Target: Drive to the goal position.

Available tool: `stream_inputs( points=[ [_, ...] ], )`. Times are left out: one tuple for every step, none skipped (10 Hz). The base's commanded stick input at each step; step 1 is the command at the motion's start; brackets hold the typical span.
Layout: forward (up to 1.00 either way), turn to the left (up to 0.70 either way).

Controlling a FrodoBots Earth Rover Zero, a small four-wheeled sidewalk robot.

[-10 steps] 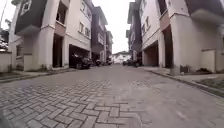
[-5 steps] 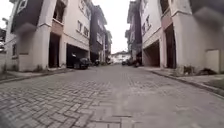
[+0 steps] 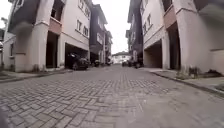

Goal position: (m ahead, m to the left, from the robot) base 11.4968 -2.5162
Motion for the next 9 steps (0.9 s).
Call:
stream_inputs(
  points=[
    [0.7, 0.0],
    [0.7, 0.0],
    [0.7, 0.0],
    [0.7, 0.0],
    [0.7, 0.0],
    [0.7, 0.0],
    [0.7, 0.0],
    [0.7, 0.0],
    [0.7, 0.0]
  ],
)
